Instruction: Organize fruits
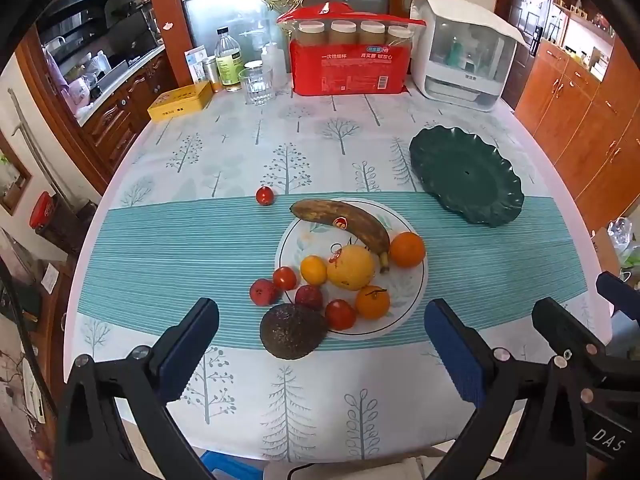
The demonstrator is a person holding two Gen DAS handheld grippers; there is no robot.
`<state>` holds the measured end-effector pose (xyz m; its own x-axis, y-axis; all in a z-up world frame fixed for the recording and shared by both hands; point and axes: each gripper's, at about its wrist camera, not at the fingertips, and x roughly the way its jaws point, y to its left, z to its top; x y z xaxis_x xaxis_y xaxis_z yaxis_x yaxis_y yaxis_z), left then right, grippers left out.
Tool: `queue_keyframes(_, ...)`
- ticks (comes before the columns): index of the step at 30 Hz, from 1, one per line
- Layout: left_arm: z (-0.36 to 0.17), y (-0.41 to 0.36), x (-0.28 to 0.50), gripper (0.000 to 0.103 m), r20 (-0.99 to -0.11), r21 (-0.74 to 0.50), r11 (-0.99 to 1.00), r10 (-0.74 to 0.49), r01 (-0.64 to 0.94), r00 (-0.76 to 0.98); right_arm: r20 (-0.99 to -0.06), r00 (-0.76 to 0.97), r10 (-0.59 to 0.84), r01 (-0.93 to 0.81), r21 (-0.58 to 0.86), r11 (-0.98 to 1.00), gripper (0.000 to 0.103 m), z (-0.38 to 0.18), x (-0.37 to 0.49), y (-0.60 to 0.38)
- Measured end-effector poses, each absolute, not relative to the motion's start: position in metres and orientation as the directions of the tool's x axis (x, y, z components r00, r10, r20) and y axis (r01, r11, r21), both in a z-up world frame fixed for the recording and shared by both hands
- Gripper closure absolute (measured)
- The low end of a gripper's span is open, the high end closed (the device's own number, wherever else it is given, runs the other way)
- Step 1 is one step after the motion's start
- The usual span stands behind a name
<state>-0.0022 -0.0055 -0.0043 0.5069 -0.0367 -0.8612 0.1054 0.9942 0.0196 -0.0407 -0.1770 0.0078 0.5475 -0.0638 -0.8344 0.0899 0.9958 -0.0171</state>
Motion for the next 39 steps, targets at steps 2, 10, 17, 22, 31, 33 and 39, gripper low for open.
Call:
queue_keyframes(2,-0.0039,-0.005,-0.0027,0.001,-0.859,0.02,0.994,-0.036,0.104,0.51,-0.834,0.548,-0.061,0.088,-0.015,0.996,0.008,0.007,-0.0416,-0.1792)
queue_keyframes(10,-0.0043,-0.0052,-0.0031,0.004,-0.859,0.02,0.994,-0.037,0.105,0.511,-0.834,0.549,-0.064,0.087,-0.019,0.996,0.008,0.0077,-0.04,-0.1769)
queue_keyframes(17,-0.0042,-0.0061,-0.0035,0.004,-0.861,0.025,0.994,-0.032,0.106,0.508,-0.833,0.55,-0.062,0.087,-0.017,0.996,0.008,0.0077,-0.0395,-0.1768)
queue_keyframes(22,-0.0053,-0.0061,-0.0041,0.004,-0.86,0.022,0.994,-0.035,0.106,0.508,-0.833,0.55,-0.06,0.085,-0.016,0.996,0.008,0.0078,-0.0396,-0.1773)
queue_keyframes(31,-0.0065,-0.0064,-0.0044,0.004,-0.859,0.031,0.994,-0.026,0.103,0.511,-0.833,0.549,-0.06,0.085,-0.015,0.996,0.008,0.0086,-0.0385,-0.1758)
queue_keyframes(33,-0.0073,-0.0065,-0.0045,0.004,-0.858,0.036,0.994,-0.021,0.1,0.513,-0.834,0.549,-0.06,0.085,-0.015,0.996,0.008,0.0085,-0.0384,-0.176)
queue_keyframes(39,-0.0076,-0.005,-0.0043,0.004,-0.858,0.035,0.995,-0.02,0.098,0.513,-0.833,0.55,-0.058,0.085,-0.013,0.996,0.008,0.0083,-0.0372,-0.175)
